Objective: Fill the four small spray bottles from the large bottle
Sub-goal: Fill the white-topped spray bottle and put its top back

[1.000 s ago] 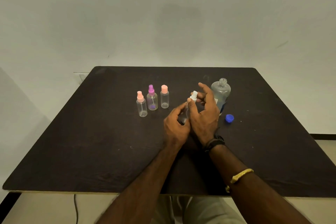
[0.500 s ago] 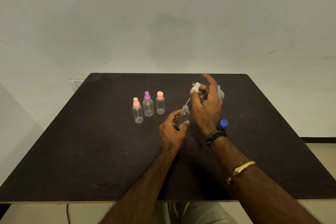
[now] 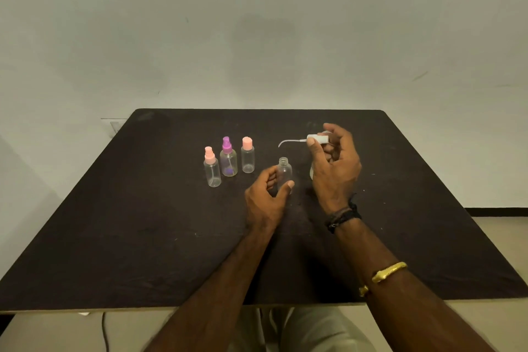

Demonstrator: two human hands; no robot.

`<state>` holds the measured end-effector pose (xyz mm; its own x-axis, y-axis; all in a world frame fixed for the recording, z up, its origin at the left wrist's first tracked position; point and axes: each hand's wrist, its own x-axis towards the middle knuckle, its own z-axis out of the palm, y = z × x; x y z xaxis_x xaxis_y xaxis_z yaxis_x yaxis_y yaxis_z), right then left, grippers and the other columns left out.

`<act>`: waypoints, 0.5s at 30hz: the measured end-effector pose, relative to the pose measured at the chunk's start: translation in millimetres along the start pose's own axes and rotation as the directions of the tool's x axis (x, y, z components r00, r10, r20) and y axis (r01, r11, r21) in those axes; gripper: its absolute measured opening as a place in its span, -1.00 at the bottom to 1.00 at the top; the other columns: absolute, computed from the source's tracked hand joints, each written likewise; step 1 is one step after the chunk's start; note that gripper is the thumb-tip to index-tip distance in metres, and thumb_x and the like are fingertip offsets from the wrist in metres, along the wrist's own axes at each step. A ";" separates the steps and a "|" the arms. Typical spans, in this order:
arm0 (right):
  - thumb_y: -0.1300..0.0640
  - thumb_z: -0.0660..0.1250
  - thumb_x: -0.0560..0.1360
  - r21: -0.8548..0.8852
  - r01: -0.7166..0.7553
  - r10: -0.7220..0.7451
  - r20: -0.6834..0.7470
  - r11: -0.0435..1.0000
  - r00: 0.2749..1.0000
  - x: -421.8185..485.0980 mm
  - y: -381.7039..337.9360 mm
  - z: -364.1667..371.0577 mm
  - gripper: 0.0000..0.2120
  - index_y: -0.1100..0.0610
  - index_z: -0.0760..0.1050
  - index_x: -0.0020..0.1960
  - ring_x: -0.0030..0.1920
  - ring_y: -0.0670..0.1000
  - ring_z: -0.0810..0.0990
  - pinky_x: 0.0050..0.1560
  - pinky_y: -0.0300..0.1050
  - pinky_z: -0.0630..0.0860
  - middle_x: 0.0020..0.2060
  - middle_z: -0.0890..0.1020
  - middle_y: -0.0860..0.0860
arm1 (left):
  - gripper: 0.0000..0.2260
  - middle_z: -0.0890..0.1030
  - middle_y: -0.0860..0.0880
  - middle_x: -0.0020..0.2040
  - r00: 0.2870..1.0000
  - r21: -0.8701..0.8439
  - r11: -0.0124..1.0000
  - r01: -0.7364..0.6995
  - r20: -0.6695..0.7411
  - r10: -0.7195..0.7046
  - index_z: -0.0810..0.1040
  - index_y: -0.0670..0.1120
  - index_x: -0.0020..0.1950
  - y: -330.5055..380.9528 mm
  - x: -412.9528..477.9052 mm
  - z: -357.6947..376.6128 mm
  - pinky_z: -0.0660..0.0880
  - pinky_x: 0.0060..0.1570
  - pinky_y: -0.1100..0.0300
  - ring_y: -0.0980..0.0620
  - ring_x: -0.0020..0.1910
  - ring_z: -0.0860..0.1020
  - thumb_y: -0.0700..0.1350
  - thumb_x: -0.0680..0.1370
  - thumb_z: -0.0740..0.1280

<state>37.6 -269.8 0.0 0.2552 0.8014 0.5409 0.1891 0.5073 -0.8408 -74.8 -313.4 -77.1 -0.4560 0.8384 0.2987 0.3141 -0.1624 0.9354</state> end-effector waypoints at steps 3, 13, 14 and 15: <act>0.09 0.50 0.50 -0.034 -0.026 0.026 -0.001 0.999 1.000 -13.3 10.1 -4.1 -0.77 0.11 0.63 0.13 -0.02 -0.06 0.65 -0.03 -0.17 0.64 0.01 0.67 0.00 | -0.60 0.63 0.24 0.05 1.000 0.002 1.000 -0.006 0.005 0.006 0.59 -0.04 0.31 1.8 -1.0 -0.3 0.50 0.04 0.49 0.40 0.06 0.59 -0.08 0.49 0.54; 0.23 0.51 0.48 -0.114 -0.133 0.133 -0.013 0.985 0.991 -41.2 28.7 -15.3 -0.84 0.16 0.63 0.04 -0.12 -0.23 0.66 -0.19 -0.43 0.56 -0.03 0.67 0.02 | -0.56 0.67 0.19 0.01 0.999 -0.049 0.999 0.005 0.033 -0.003 0.61 -0.08 0.29 3.6 -2.1 1.1 0.57 0.06 0.39 0.30 0.03 0.65 -0.14 0.44 0.59; 0.23 0.51 0.48 -0.141 -0.140 0.140 -0.013 0.980 0.990 -41.9 30.8 -15.7 -0.84 0.16 0.63 0.05 -0.14 -0.21 0.66 -0.20 -0.43 0.56 -0.03 0.67 0.02 | -0.56 0.66 0.20 0.00 0.999 -0.057 0.998 0.011 0.037 -0.009 0.61 -0.08 0.29 3.7 -2.0 1.2 0.57 0.05 0.39 0.30 0.03 0.66 -0.15 0.44 0.59; 0.22 0.51 0.47 -0.172 -0.150 0.151 -0.008 0.974 0.989 -42.1 32.5 -16.2 -0.83 0.16 0.62 0.05 -0.16 -0.21 0.66 -0.20 -0.45 0.55 -0.02 0.66 0.02 | -0.56 0.66 0.20 -0.01 0.999 -0.063 0.998 0.013 0.040 -0.010 0.61 -0.09 0.29 4.1 -2.2 1.5 0.57 0.05 0.39 0.30 0.02 0.66 -0.17 0.43 0.59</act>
<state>48.4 -292.1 -49.7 0.2883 0.8661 0.4083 0.3092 0.3194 -0.8958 -71.3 -315.1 -74.2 -0.4254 0.8602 0.2812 0.2552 -0.1841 0.9492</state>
